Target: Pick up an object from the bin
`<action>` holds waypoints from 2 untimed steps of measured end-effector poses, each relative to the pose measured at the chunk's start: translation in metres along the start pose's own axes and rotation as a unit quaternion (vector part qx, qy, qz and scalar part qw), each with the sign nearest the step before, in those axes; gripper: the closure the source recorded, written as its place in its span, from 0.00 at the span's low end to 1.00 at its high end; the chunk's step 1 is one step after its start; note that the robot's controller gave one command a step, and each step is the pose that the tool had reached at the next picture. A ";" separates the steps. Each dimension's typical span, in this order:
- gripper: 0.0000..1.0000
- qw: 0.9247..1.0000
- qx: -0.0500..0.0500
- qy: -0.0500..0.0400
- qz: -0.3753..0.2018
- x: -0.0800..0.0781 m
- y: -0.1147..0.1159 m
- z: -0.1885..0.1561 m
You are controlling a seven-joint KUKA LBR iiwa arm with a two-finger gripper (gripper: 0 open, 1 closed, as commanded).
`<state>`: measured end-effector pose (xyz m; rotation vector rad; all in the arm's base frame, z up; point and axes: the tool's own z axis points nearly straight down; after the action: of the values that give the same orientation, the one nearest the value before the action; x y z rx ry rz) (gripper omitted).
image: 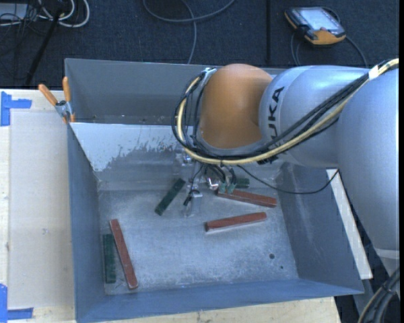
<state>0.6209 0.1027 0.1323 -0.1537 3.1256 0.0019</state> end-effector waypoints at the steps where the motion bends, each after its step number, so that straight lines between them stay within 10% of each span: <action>1: 0.00 1.000 0.000 0.005 0.005 0.002 0.030 0.056; 2: 0.00 0.994 0.001 0.007 0.110 0.002 0.047 0.062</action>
Offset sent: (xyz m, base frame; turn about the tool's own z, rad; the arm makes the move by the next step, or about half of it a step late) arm -0.0064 0.0551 -0.0518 0.3034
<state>0.6146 0.1492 0.0698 0.1934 3.1376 -0.0004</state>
